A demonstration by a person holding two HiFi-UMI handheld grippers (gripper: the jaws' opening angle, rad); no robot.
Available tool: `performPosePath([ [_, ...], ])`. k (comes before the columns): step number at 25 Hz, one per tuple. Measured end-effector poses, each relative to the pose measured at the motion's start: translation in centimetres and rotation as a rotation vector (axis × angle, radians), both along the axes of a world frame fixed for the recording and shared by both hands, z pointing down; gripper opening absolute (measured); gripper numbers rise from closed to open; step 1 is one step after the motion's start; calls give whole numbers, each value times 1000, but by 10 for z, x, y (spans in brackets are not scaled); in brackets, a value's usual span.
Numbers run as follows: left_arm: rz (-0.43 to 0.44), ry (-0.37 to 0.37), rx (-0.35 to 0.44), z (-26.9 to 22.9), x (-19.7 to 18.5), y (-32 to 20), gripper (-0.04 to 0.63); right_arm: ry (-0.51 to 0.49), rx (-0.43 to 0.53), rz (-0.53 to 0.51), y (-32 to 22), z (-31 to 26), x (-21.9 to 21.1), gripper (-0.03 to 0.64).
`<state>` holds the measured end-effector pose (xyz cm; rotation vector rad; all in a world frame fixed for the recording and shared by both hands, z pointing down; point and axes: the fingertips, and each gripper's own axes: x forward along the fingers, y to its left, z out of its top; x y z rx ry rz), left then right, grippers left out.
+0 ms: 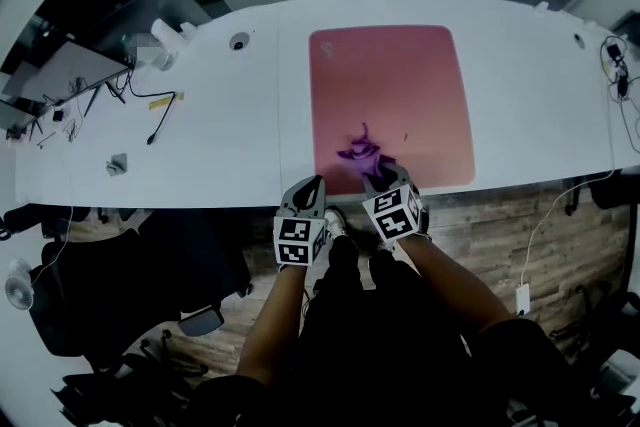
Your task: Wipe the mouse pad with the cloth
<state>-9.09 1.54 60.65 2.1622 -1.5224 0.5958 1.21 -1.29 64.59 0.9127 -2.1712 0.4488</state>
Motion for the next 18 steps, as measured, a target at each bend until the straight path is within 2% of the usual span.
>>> performPosePath([
  [18, 181, 23, -12, 5, 84, -18, 21, 38, 19, 235, -17, 2, 116, 114],
])
